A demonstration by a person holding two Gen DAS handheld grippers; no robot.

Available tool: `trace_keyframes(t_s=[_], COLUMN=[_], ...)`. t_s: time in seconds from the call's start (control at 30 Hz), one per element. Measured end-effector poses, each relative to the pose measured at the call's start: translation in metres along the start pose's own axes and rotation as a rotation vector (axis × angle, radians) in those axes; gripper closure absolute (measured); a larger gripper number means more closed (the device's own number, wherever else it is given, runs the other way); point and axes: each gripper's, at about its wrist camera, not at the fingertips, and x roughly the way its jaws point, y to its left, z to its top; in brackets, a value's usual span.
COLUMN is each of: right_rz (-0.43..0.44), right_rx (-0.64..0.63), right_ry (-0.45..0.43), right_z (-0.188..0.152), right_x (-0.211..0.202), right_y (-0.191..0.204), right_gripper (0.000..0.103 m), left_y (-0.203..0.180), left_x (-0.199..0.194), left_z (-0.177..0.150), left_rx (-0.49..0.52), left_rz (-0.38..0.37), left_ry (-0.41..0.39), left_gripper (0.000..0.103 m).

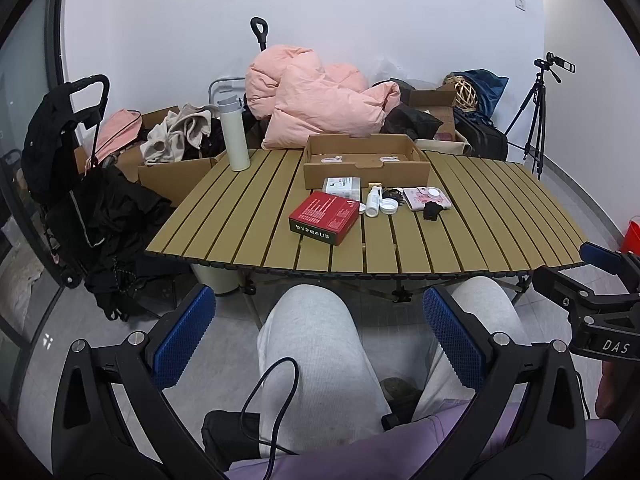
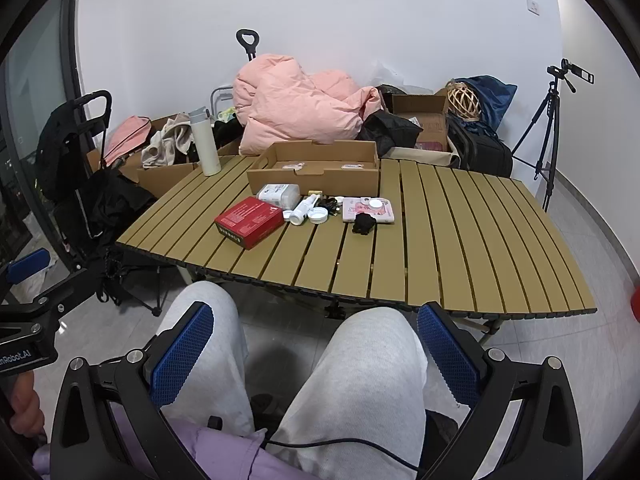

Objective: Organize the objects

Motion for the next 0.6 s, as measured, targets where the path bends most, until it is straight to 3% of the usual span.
trace_keyframes(t_s=[0.6], right_rz=[-0.003], right_rx=[0.003], right_ry=[0.003], right_z=[-0.0007], right_x=[0.0028], right_y=[0.0008], right_gripper=[0.000], left_y=[0.0004], left_x=[0.0001], left_z=[-0.0008], left_rx=[0.001], left_rz=[-0.010], left_ry=[0.003], left_gripper=[0.000])
